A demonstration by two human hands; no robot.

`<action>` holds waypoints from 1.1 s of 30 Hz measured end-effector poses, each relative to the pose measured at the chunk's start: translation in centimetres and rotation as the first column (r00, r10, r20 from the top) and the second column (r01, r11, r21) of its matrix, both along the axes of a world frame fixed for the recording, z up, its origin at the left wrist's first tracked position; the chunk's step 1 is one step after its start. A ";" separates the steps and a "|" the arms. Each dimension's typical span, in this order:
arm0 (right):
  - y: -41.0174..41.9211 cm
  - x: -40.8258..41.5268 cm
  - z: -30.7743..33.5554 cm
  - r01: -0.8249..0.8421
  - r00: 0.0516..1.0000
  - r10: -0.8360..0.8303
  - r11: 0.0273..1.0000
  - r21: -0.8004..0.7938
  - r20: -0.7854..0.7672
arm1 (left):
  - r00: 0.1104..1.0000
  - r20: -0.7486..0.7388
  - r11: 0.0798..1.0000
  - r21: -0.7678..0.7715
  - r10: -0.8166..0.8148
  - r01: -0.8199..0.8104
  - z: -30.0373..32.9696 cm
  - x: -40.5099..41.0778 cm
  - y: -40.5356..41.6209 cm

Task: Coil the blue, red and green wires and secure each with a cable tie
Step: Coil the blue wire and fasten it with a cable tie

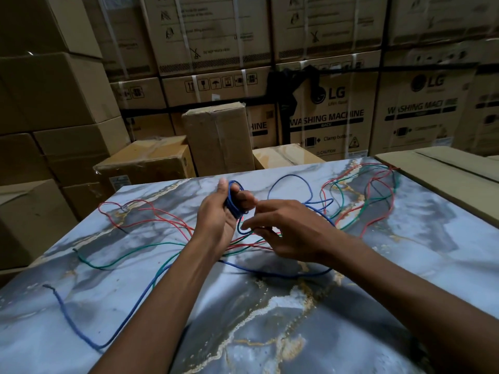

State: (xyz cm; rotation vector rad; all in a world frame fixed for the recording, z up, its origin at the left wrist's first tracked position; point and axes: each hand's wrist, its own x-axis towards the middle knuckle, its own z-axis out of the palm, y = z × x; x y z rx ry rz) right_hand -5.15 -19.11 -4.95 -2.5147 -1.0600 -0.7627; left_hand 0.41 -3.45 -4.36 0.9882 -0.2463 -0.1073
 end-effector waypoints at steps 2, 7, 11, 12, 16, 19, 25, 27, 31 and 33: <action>0.0 -0.1 0.2 -0.006 0.999 0.003 0.997 0.072 0.035 | 0.998 0.050 0.998 0.052 0.035 -0.037 -0.3 0.0 -0.3; -0.4 0.0 0.8 -0.042 0.997 0.025 0.965 0.257 0.070 | 0.973 0.202 0.936 0.309 0.108 -0.168 -1.1 0.0 -0.2; -0.6 0.1 0.8 -0.032 0.998 0.013 0.925 0.378 0.054 | 0.968 0.250 0.901 0.418 0.007 -0.114 -1.3 -0.5 -0.4; -0.8 0.1 0.8 -0.032 0.998 0.004 0.915 0.403 0.070 | 0.964 0.265 0.892 0.441 -0.020 -0.102 -1.3 -0.7 -0.4; -1.5 0.4 0.9 -0.015 0.991 -0.054 0.867 0.498 0.124 | 0.957 0.274 0.843 0.534 -0.095 -0.069 -1.5 -1.0 -0.6; -2.1 0.8 0.9 0.010 0.997 -0.055 0.821 0.571 0.061 | 0.966 0.215 0.853 0.522 -0.145 0.011 -1.4 -1.0 -0.7; -2.1 1.6 0.5 0.133 0.987 -0.049 0.787 0.602 -0.154 | 0.964 0.008 0.913 0.321 -0.266 0.250 -0.5 -1.3 -0.3; -1.9 1.7 0.3 0.144 0.980 -0.049 0.845 0.516 -0.192 | 0.960 -0.043 0.929 0.243 -0.278 0.280 -0.5 -1.4 -0.1; -2.0 1.6 0.2 0.134 0.966 -0.038 0.919 0.372 -0.254 | 0.953 -0.082 0.947 0.118 -0.292 0.300 -0.4 -1.5 -0.1; -3.0 1.5 1.0 0.121 0.917 0.039 0.921 0.371 -0.396 | 0.956 -0.100 0.953 0.099 -0.277 0.287 -0.3 -1.5 -0.1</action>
